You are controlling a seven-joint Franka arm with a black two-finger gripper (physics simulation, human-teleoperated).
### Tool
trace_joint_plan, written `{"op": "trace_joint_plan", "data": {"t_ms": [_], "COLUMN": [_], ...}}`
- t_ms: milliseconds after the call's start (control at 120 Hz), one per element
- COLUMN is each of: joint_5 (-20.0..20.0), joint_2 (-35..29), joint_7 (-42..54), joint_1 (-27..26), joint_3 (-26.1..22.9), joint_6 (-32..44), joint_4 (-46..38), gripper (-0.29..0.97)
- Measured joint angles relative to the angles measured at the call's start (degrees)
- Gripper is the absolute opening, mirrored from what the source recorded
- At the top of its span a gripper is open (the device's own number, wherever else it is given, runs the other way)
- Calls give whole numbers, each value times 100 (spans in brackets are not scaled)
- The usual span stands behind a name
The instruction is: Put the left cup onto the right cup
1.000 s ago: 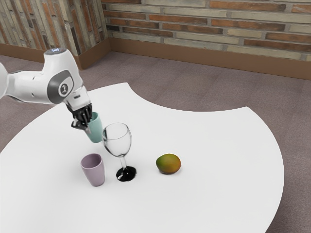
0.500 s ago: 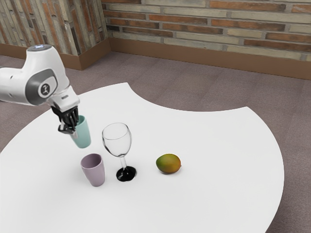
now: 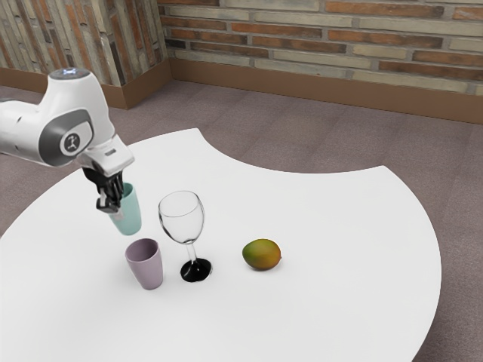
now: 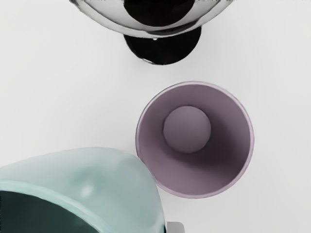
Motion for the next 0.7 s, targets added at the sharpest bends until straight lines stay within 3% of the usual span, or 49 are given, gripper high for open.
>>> {"op": "trace_joint_plan", "data": {"t_ms": [700], "joint_5": [27], "joint_2": [-126], "joint_7": [-1332], "joint_1": [-1], "joint_3": [-578], "joint_6": [-27], "joint_4": [-233], "gripper": [-11]}}
